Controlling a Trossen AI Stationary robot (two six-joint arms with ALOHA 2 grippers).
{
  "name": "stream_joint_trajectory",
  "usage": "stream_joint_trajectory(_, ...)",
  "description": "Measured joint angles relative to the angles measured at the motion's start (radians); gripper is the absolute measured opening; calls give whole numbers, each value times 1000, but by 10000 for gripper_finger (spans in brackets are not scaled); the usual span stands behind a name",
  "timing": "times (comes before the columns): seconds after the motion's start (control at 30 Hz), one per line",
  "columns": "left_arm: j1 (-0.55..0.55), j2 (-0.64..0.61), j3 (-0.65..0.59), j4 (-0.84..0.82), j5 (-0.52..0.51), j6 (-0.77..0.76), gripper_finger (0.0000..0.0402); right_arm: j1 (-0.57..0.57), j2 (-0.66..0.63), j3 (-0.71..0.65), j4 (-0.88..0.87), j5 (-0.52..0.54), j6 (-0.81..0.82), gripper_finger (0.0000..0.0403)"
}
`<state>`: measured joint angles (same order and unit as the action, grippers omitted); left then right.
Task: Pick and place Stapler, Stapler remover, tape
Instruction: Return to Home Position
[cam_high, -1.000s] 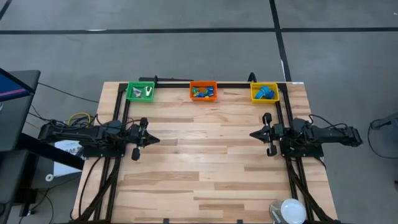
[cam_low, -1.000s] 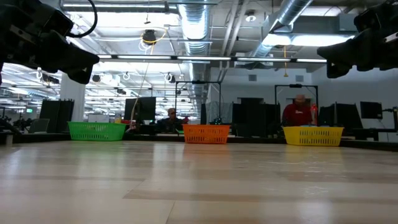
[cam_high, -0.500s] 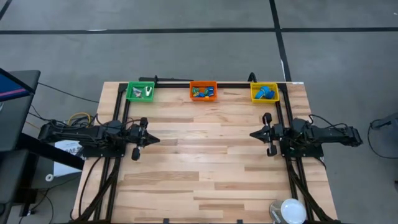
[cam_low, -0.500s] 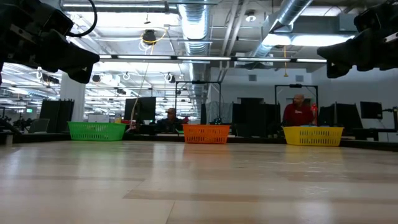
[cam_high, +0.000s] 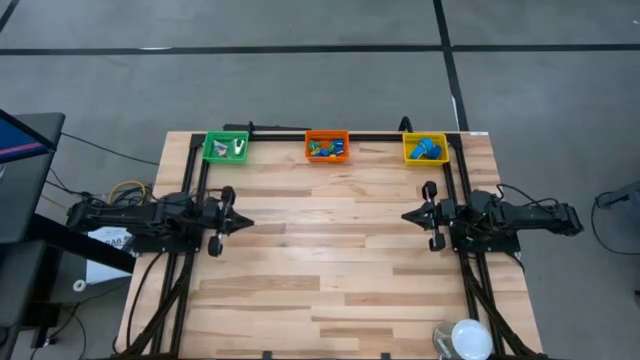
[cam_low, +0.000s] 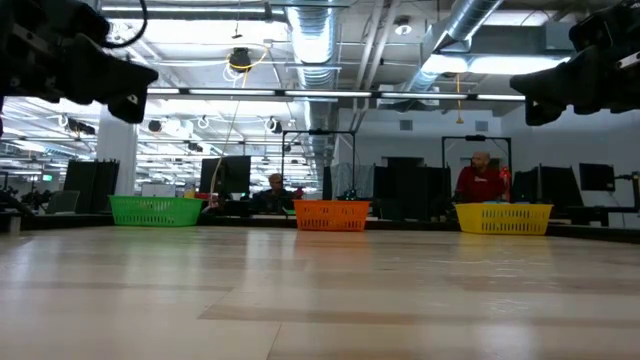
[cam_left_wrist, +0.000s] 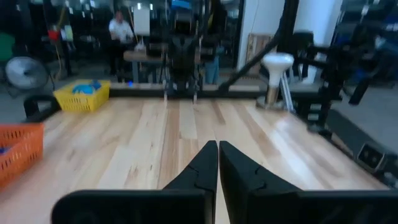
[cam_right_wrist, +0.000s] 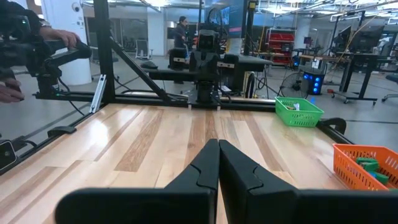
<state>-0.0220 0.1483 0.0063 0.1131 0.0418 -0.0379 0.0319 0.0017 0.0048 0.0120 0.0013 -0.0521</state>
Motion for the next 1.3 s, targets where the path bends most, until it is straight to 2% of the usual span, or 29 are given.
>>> stream_joint_trajectory(0.13,0,-80,0,0,0,22,8,0,0,0,0,0,0,0)
stream_joint_trajectory(0.47,0,-146,0,-19,0,34,8,0,0,0,0,0,0,0)
stream_joint_trajectory(1.3,0,-121,0,-20,0,34,8,0,0,0,0,0,0,0)
